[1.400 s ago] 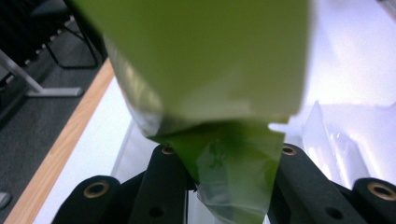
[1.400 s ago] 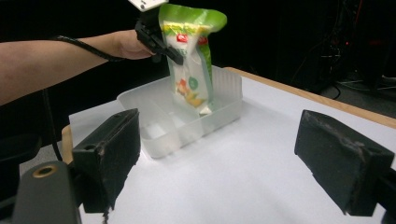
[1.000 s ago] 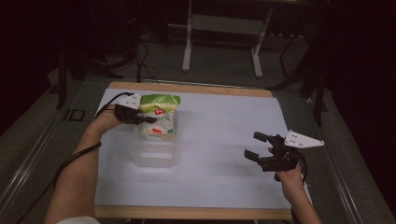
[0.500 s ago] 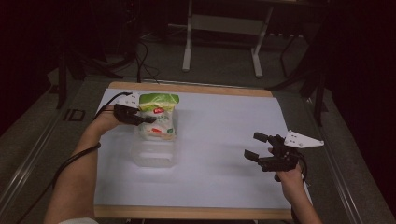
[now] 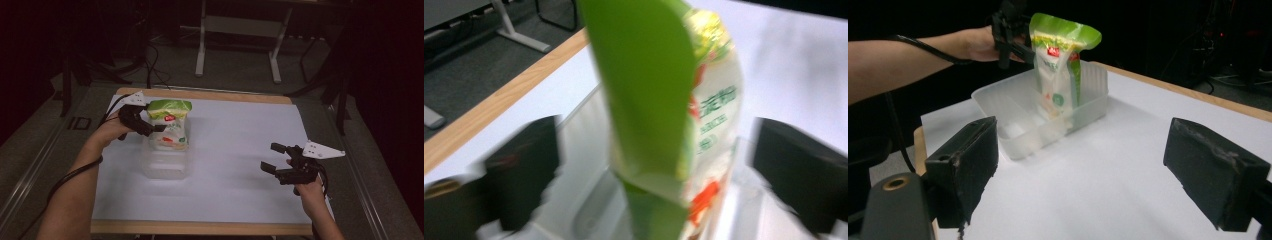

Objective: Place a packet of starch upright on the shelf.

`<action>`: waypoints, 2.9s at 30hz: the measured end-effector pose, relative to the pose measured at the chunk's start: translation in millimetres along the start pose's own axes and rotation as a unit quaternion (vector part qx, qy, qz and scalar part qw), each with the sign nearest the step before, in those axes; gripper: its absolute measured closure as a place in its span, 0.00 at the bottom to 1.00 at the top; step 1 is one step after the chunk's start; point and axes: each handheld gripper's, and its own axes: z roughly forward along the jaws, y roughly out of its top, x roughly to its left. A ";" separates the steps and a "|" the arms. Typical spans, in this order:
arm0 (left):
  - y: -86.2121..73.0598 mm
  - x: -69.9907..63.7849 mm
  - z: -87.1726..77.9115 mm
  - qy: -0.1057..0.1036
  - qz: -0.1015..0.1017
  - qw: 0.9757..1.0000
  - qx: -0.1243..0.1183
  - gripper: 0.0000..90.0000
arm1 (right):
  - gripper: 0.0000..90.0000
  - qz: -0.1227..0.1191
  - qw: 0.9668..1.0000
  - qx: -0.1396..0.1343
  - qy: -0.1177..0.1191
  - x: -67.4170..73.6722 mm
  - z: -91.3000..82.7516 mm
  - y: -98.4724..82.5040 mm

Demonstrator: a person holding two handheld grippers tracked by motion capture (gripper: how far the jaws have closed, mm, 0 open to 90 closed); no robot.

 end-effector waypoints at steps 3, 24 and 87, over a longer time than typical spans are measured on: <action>0.1 -2.0 -6.3 0.017 -0.023 1.000 -0.001 0.01 | 0.16 -0.001 1.000 0.004 -0.002 0.6 0.4 -1.0; -16.0 -39.4 -34.0 0.082 -0.061 0.994 -0.023 0.00 | 0.16 -0.002 0.999 0.026 -0.039 2.2 -5.9 -9.1; -45.3 -212.8 24.5 -0.061 0.008 0.997 -0.052 0.00 | 0.16 -0.017 0.997 0.068 -0.033 7.4 8.3 -41.3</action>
